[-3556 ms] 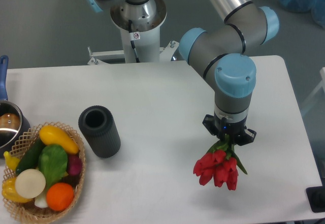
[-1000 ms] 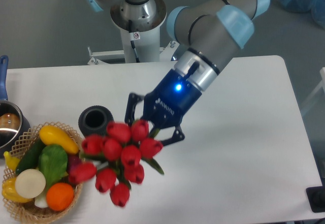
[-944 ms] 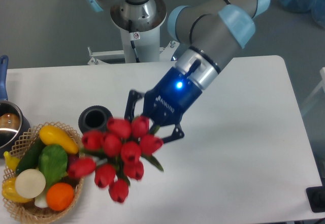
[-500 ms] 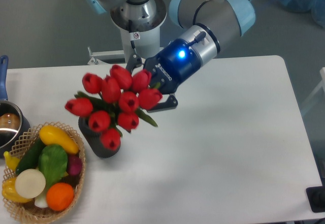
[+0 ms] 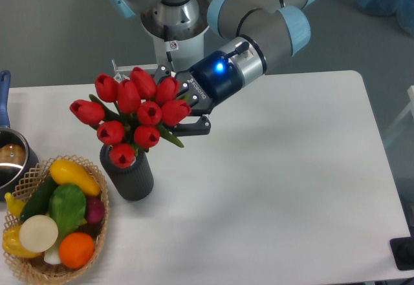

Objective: Insert the flowers into the vase
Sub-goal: 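Lower the tulip stems into the grey vase opening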

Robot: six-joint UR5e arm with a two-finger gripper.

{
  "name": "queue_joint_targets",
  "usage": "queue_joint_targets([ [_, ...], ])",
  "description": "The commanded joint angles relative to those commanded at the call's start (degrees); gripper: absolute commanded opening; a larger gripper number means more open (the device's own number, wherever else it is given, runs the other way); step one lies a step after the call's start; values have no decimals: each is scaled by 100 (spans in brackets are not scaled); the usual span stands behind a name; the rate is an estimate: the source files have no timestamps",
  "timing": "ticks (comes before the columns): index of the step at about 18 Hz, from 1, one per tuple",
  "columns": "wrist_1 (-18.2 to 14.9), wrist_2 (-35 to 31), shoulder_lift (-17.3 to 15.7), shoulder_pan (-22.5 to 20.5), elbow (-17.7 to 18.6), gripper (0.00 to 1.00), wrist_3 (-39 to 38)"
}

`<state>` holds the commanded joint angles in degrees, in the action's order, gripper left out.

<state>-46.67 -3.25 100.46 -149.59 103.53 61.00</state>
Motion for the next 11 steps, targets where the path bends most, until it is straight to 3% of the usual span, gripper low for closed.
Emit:
queue_joint_targets([
  [11,0,18,-229,0,343,0,88],
])
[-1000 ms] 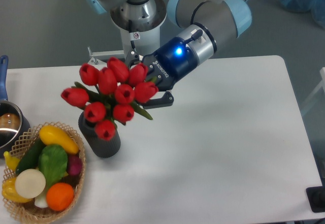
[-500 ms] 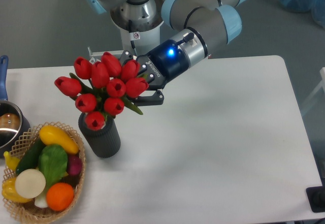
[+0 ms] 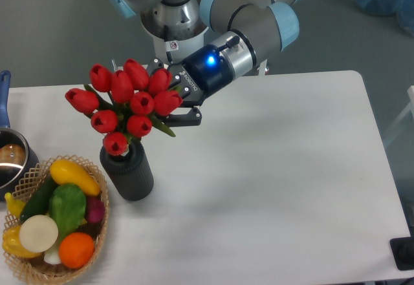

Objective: Insert the flowers into the vase
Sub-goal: 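Lower the tulip stems into the grey vase opening, then push the tulips deeper into the vase and settle them upright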

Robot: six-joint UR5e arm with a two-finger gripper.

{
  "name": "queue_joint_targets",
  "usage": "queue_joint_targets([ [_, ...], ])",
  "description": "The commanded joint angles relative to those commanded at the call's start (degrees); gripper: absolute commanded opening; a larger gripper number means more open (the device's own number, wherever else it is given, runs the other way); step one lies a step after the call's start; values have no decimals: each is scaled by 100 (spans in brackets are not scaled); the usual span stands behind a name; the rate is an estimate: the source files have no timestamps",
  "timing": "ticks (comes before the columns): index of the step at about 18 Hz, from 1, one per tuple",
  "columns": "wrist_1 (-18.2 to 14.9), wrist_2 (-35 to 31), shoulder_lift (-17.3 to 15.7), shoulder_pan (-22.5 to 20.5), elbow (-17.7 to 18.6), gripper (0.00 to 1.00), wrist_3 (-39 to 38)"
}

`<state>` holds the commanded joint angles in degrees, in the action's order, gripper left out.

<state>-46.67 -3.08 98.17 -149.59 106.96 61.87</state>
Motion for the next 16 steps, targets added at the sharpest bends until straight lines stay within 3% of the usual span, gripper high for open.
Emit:
queue_joint_targets([
  [16,-9,-17,-88,44,343,2,378],
])
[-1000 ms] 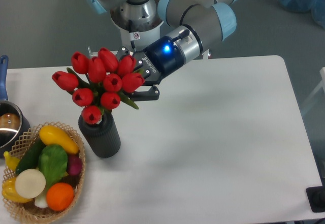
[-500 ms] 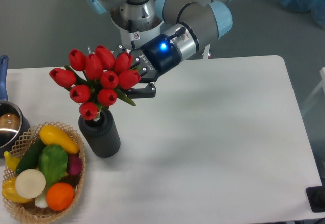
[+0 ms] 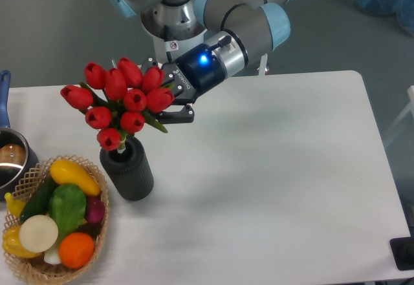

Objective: Insert the flowers into the vase
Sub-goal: 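Push the tulips deeper into the vase and settle them upright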

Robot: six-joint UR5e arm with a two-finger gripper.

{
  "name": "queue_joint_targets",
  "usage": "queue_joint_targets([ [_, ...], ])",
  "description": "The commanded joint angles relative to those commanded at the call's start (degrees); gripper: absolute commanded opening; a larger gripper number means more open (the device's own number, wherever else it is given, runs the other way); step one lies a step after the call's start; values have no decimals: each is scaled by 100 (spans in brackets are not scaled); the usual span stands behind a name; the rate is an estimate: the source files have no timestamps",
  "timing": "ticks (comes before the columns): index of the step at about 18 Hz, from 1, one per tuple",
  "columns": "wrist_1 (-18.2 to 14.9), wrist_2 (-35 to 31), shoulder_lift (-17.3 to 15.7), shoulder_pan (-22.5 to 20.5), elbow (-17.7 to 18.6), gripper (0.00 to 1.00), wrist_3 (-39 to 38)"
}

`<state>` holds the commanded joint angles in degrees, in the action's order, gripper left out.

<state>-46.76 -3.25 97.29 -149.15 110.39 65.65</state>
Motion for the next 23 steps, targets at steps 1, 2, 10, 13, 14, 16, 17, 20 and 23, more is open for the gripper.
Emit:
queue_joint_targets([
  [1,0,-9,9,0,0,2,0],
  [2,0,-18,17,9,17,2,0],
  [10,-18,-386,26,105,509,3,588],
  [13,-26,-448,53,167,589,4,765],
  [14,-26,-527,61,167,606,4,765],
  [16,-26,-571,79,176,641,5,773],
  [17,-26,-580,88,176,668,5,808],
  [20,-35,-615,132,220,799,5,1054],
  [23,-35,-879,184,263,879,7,1213],
])
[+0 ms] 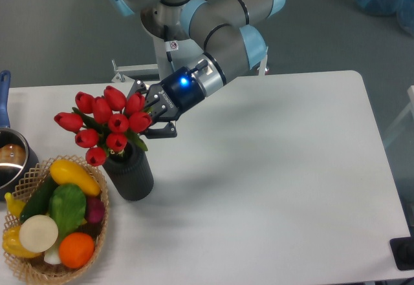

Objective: Insert the flowers into the vase
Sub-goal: 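Push the tulips deeper into the vase and settle them upright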

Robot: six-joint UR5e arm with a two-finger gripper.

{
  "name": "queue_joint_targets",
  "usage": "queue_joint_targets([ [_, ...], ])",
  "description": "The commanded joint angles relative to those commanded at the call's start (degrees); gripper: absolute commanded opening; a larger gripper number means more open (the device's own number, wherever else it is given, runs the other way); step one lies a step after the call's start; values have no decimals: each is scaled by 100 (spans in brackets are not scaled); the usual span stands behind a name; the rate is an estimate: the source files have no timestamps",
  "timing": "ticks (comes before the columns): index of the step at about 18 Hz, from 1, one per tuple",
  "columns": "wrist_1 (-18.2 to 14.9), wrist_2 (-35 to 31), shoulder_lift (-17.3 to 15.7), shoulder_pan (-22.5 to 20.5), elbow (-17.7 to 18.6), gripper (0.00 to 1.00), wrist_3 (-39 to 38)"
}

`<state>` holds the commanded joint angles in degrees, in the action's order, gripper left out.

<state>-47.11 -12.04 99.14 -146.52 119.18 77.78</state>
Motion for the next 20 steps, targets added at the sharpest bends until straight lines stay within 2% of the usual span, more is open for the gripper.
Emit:
queue_joint_targets([
  [5,0,-18,141,62,79,9,272],
  [17,0,-545,378,141,211,20,712],
  [20,0,-633,431,141,211,27,782],
])
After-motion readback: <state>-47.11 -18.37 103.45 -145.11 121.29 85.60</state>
